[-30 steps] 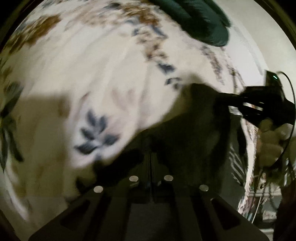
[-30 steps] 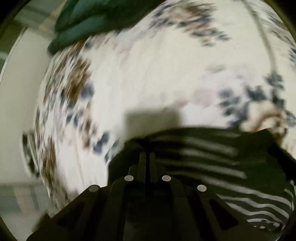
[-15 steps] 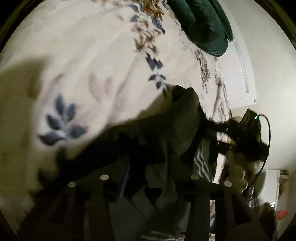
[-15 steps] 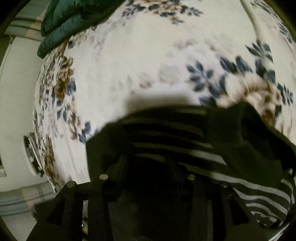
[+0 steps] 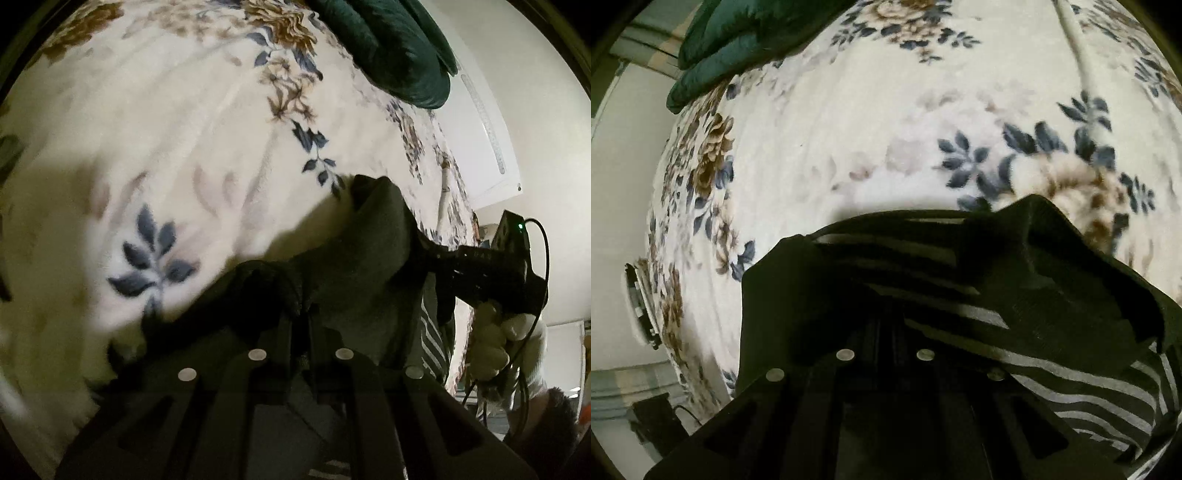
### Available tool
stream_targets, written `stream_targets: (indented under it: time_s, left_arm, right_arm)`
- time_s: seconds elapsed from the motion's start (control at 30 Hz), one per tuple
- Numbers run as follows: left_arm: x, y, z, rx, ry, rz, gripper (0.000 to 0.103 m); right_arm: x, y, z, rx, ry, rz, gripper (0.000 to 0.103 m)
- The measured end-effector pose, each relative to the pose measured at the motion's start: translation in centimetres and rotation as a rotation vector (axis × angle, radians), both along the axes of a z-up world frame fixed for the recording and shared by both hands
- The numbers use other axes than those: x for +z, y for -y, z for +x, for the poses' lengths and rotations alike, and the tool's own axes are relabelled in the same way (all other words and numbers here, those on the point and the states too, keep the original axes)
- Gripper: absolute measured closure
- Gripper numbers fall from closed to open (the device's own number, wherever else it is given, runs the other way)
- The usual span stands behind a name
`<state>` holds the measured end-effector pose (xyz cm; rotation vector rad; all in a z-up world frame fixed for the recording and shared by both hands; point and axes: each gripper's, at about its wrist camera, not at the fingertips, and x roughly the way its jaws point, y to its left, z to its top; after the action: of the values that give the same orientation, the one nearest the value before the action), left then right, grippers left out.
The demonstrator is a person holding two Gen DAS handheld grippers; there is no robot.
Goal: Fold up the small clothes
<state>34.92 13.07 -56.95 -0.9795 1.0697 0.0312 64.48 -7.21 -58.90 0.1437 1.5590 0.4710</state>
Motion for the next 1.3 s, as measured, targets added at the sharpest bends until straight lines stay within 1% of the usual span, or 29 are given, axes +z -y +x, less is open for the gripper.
stream_targets:
  time_s: [0.03,0.07,0.1,0.13,0.17,0.2,0.27,0.3,0.37,0.47,0.53,0.57,0.6,0.63,0.67,0.7,0.77,0.83,0.87,0.97,1.0,1.03,1.1,1.13,1.17,1.2,1.23,1.27,1.3]
  left_arm:
    - [-0.1,0.0,0.2,-0.013,-0.001,-0.017,0.097]
    - [0.0,0.1,0.3,-0.015,-0.005,-0.023,0.094]
    - [0.2,0.0,0.4,-0.019,0.000,-0.032,0.094]
    - [0.6,0.1,0.1,-0.028,0.007,-0.041,0.089]
    - [0.9,0.1,-0.3,-0.029,0.000,-0.041,0.082]
    - [1.1,0.2,-0.7,-0.023,-0.004,-0.052,0.078]
    - [1.4,0.4,-1.5,-0.007,-0.004,-0.078,0.059]
    - [1.4,0.8,-1.9,0.008,0.000,-0.094,0.059]
    - [1.2,1.7,-1.9,-0.002,-0.001,-0.109,0.058]
    - [0.0,3.5,-0.9,-0.019,-0.030,-0.108,0.058]
    - [-0.8,4.4,0.2,-0.024,-0.044,-0.077,0.058]
    - [-0.9,4.6,0.6,-0.021,-0.040,-0.065,0.061]
    - [-0.8,4.8,0.9,-0.018,-0.031,-0.037,0.061]
    - [-0.5,4.9,1.2,-0.017,-0.025,0.001,0.086]
    - [-0.5,4.9,1.6,-0.026,-0.023,0.018,0.100]
    - [-0.4,4.9,1.7,-0.041,-0.025,0.042,0.100]
    - [0.0,4.7,1.1,-0.044,-0.020,0.062,0.100]
    - [0.0,4.6,0.0,-0.061,-0.021,0.079,0.100]
    - [-0.1,4.6,-0.6,-0.071,-0.026,0.082,0.100]
    - [-0.7,4.6,-1.0,-0.077,-0.044,0.065,0.099]
    - [-0.6,4.7,-1.0,-0.086,-0.053,0.072,0.098]
    - [-0.2,4.8,-0.8,-0.092,-0.069,0.104,0.096]
    - [1.1,5.1,-0.5,-0.115,-0.078,0.178,0.096]
    - [1.7,5.4,-0.4,-0.133,-0.078,0.222,0.095]
    - [2.4,5.7,0.0,-0.157,-0.080,0.277,0.092]
    - [3.4,6.2,0.0,-0.189,-0.077,0.362,0.088]
    - [4.1,6.4,0.0,-0.202,-0.068,0.410,0.073]
    - [4.8,6.6,-0.1,-0.216,-0.052,0.451,0.050]
    - [5.7,7.0,0.0,-0.233,-0.028,0.498,0.037]
  right_arm:
    - [-0.4,0.1,0.1,0.010,-0.045,0.007,0.097]
    - [-0.4,0.4,0.1,0.011,-0.067,0.014,0.095]
    - [-0.2,0.9,-0.2,0.006,-0.075,0.016,0.084]
    - [0.2,1.7,-0.5,0.002,-0.073,0.021,0.071]
    - [0.6,2.8,-0.9,-0.004,-0.074,0.030,0.061]
    - [0.8,3.5,-1.4,-0.005,-0.074,0.032,0.059]
    - [0.9,5.4,-2.3,-0.007,-0.075,0.009,0.059]
    - [0.8,6.3,-2.7,-0.003,-0.075,-0.010,0.059]
    - [0.2,7.7,-3.6,0.004,-0.082,-0.052,0.059]
    - [-1.0,8.7,-4.3,0.026,-0.094,-0.091,0.059]
    - [-1.7,8.6,-4.7,0.053,-0.087,-0.104,0.059]
    - [-1.8,8.4,-4.9,0.063,-0.080,-0.104,0.059]
    - [-1.8,8.2,-5.1,0.072,-0.061,-0.111,0.061]
    - [-1.7,8.0,-5.3,0.079,-0.034,-0.125,0.082]
    - [-1.5,7.8,-5.4,0.087,-0.011,-0.149,0.100]
    - [-1.3,7.8,-5.4,0.081,0.006,-0.157,0.100]
    - [-0.4,7.9,-5.4,0.060,0.059,-0.182,0.101]
    - [0.4,8.4,-5.0,0.025,0.097,-0.192,0.101]
    - [0.6,8.6,-4.6,0.004,0.100,-0.192,0.101]
    - [-0.3,8.8,-3.9,0.010,0.030,-0.171,0.101]
    - [-0.5,8.7,-4.0,0.018,0.004,-0.174,0.101]
    - [-0.3,8.9,-4.2,0.012,-0.013,-0.163,0.098]
    - [0.9,10.4,-5.0,-0.034,-0.030,-0.114,0.084]
    - [1.7,11.4,-5.6,-0.067,-0.029,-0.087,0.064]
    - [2.8,12.8,-6.5,-0.114,-0.019,-0.064,0.051]
    - [3.8,14.3,-7.4,-0.156,-0.006,-0.051,0.049]
    - [4.6,15.6,-8.4,-0.197,0.001,-0.037,0.048]
    - [5.5,17.2,-9.5,-0.246,0.006,-0.021,0.044]
    - [6.4,19.4,-11.2,-0.315,0.013,-0.008,0.042]
